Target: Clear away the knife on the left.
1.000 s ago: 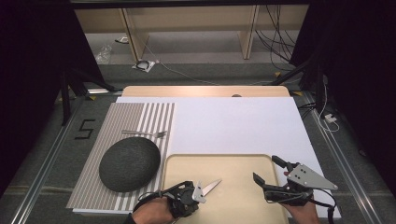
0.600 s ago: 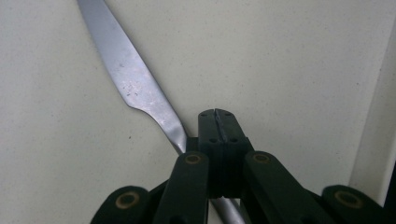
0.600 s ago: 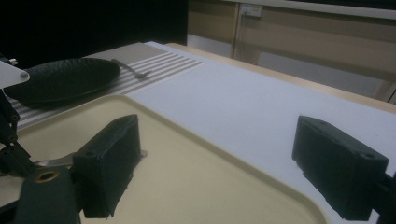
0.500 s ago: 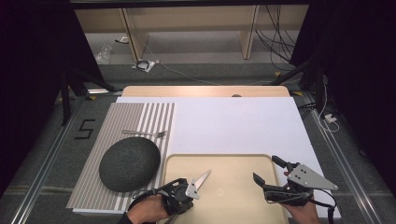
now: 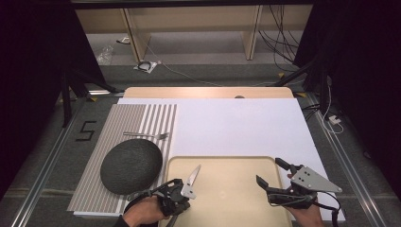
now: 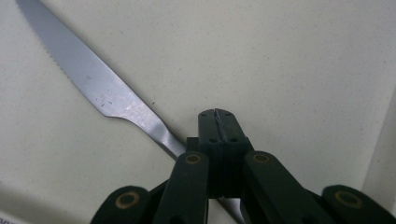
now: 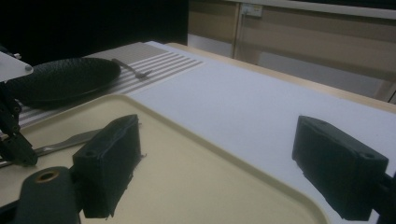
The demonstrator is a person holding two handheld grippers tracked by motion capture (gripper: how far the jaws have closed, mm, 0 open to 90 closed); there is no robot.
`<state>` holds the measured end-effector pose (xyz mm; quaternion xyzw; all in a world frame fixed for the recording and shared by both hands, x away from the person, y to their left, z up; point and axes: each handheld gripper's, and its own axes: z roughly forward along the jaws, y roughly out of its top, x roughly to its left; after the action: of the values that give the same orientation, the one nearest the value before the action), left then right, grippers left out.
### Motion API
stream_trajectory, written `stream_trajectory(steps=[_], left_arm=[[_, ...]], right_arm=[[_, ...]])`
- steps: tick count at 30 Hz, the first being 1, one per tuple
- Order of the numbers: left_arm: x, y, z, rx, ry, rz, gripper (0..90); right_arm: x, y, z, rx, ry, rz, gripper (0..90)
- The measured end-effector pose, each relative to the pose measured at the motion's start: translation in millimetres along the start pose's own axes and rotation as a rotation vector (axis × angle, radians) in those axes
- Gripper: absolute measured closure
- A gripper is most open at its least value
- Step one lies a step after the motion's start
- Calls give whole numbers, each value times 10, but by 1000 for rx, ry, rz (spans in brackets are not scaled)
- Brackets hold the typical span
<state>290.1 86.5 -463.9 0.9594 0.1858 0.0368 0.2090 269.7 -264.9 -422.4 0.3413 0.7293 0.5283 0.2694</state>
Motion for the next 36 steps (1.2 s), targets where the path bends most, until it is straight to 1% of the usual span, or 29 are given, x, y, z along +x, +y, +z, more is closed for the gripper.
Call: stream_trajectory(steps=[12, 20, 29, 36], left_arm=[[54, -71, -34, 6, 11, -20, 892], [90, -128, -59, 4, 17, -42, 893], [114, -167, -77, 7, 21, -47, 892], [127, -191, -87, 6, 19, -59, 892]], right_arm=[[0, 0, 0, -1, 0, 2, 162], [-1, -1, 2, 2, 1, 1, 162], [-1, -2, 4, 1, 0, 0, 163], [0, -1, 4, 2, 0, -2, 163]])
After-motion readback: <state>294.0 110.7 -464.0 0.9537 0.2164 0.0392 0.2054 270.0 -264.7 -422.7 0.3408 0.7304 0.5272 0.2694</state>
